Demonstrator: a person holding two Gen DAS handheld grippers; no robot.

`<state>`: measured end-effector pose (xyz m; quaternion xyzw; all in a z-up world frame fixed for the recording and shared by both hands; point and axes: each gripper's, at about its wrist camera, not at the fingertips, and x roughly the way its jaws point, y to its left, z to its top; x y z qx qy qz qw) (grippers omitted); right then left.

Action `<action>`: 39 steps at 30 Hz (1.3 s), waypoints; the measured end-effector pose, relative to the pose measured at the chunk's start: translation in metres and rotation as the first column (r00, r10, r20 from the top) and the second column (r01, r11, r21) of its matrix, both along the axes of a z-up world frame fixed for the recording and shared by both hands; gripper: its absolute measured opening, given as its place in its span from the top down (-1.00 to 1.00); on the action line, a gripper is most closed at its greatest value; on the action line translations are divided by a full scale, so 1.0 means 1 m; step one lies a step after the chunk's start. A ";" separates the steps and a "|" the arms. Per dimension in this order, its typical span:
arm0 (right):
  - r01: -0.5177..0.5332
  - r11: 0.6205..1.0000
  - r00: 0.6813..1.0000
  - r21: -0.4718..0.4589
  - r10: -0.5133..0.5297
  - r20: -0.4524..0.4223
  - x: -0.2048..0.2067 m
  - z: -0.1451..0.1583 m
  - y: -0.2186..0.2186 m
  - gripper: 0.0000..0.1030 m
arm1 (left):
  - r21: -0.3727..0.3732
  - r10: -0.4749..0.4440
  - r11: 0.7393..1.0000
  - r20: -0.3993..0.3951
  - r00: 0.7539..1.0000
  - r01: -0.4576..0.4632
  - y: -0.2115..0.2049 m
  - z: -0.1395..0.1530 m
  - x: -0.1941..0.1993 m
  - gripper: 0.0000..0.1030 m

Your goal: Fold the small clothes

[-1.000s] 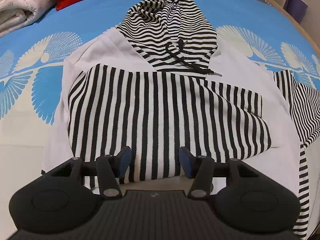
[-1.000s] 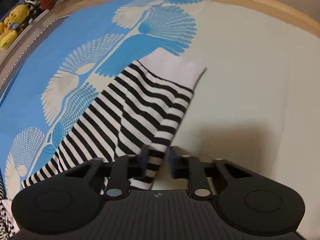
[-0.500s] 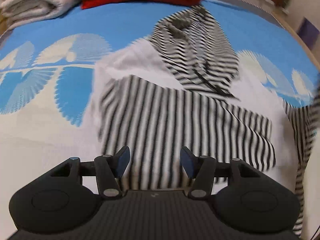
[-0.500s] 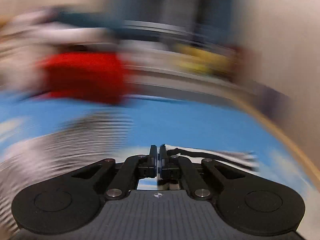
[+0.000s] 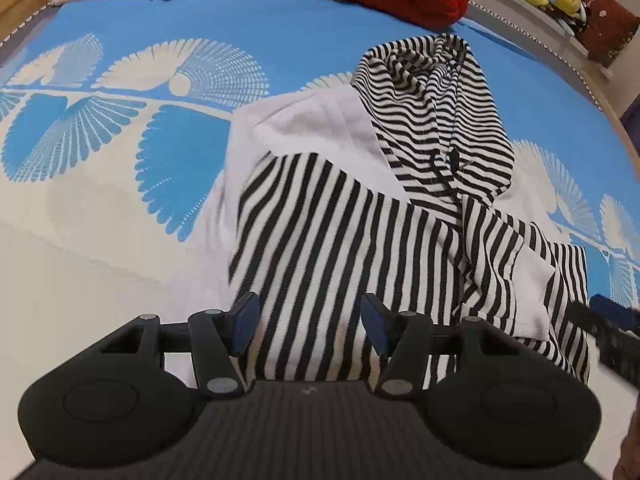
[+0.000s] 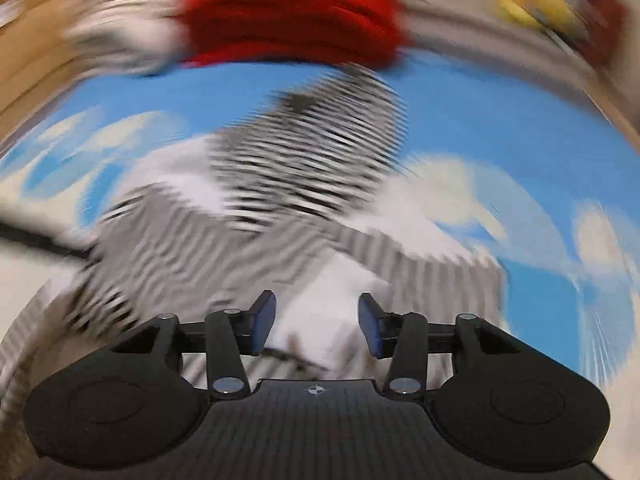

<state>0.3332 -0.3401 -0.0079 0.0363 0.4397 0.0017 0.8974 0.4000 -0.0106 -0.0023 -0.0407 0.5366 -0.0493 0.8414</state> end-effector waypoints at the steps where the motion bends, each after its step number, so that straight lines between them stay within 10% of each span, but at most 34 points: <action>1: 0.084 0.995 0.996 0.046 -0.082 -0.042 0.003 -0.009 -0.015 0.02 | -0.003 0.000 1.000 -0.004 1.000 0.000 -0.002 -0.001 0.000 -0.20; 7: 0.373 0.867 0.917 0.332 -0.291 -0.272 0.011 -0.060 -0.043 0.18 | -0.015 0.001 1.000 -0.004 1.000 -0.001 -0.004 -0.003 0.003 -0.20; 10: 0.358 0.880 0.927 0.312 -0.293 -0.235 0.014 -0.057 -0.026 0.88 | -0.012 0.010 1.000 -0.007 1.000 -0.010 0.002 -0.003 0.005 -0.20; 13: 0.338 0.902 0.940 0.267 -0.309 -0.147 0.016 -0.040 -0.011 0.91 | -0.006 0.021 1.000 -0.004 1.000 -0.021 0.010 -0.002 0.006 -0.20; 17: 0.060 0.908 0.983 0.415 -0.126 0.133 0.018 0.005 0.020 0.91 | 0.001 0.041 0.999 0.008 0.999 -0.041 0.024 0.002 0.007 -0.20; 21: -0.371 0.771 0.910 0.518 0.191 0.367 0.001 0.045 0.050 0.90 | -0.010 0.070 0.998 0.018 0.997 -0.070 0.038 0.007 0.010 -0.20; 25: -0.260 0.803 0.952 0.536 0.121 0.281 0.005 0.039 0.040 0.49 | -0.021 0.081 0.997 0.007 0.997 -0.081 0.042 0.006 0.011 -0.20; 30: 0.059 0.899 0.993 0.433 -0.098 0.069 0.010 0.013 0.009 0.44 | -0.027 0.069 0.997 -0.007 0.998 -0.069 0.037 -0.001 0.011 -0.20; 34: 0.292 0.919 0.953 0.264 -0.258 -0.157 0.014 -0.018 -0.012 0.43 | -0.064 0.049 0.997 -0.056 0.997 -0.053 0.028 -0.015 0.010 -0.20; 39: 0.351 0.896 0.924 0.271 -0.284 -0.257 0.012 -0.035 -0.026 0.41 | -0.047 0.002 0.999 -0.119 0.993 -0.007 0.013 -0.041 0.008 -0.19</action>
